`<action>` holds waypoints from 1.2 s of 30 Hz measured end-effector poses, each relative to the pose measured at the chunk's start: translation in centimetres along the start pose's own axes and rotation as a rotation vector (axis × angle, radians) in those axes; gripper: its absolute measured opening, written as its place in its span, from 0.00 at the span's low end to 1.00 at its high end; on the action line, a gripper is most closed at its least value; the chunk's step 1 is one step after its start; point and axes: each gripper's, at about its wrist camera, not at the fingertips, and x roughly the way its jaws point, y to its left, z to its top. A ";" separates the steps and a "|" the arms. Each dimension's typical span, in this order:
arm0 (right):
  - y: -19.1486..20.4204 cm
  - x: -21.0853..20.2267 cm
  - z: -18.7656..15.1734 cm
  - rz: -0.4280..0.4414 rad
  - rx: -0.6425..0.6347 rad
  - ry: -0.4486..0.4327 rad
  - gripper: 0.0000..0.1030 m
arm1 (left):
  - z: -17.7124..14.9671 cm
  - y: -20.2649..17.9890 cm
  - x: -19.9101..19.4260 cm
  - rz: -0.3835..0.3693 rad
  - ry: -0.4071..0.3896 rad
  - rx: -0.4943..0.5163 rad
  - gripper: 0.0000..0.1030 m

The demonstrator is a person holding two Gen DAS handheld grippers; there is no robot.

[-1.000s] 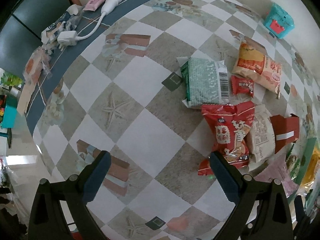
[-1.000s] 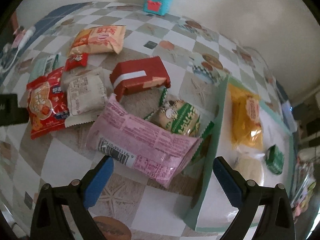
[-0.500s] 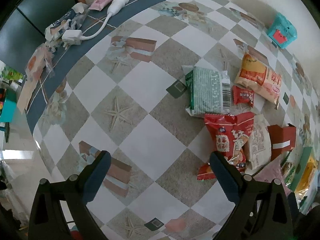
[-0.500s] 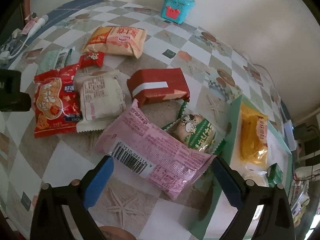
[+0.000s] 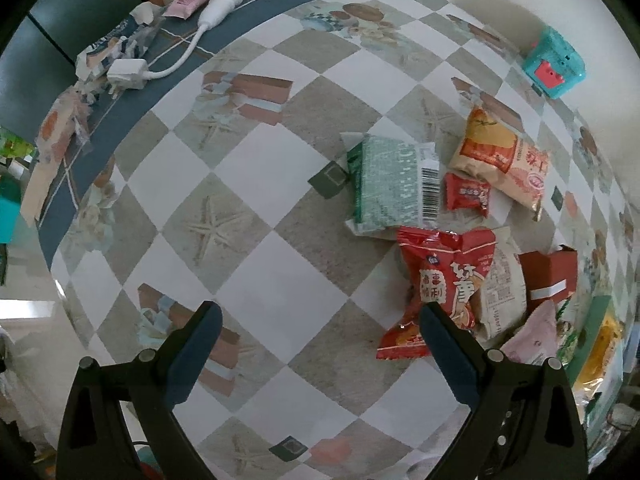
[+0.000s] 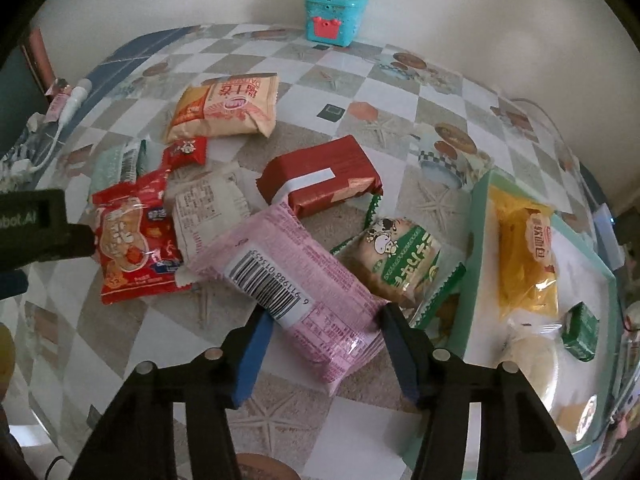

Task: Organize snacks
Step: 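Grasp the pink bag with the right gripper while the left grasps the red bag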

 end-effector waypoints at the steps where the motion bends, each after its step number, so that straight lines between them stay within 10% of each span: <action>1: 0.0 0.0 0.0 0.003 0.001 0.001 0.56 | 0.0 -0.1 0.0 -0.007 0.001 0.001 0.96; 22: -0.2 -0.1 -0.1 0.005 0.011 0.026 0.56 | -0.8 -5.0 -0.2 -0.101 -0.037 0.164 0.95; 27: -0.2 -0.1 -0.1 0.009 0.011 0.029 0.56 | -0.8 -5.8 1.3 -0.138 -0.006 0.155 0.60; 36: -0.3 -0.1 -0.1 0.019 0.019 0.031 0.55 | -0.6 -5.7 0.3 -0.141 -0.039 0.155 0.30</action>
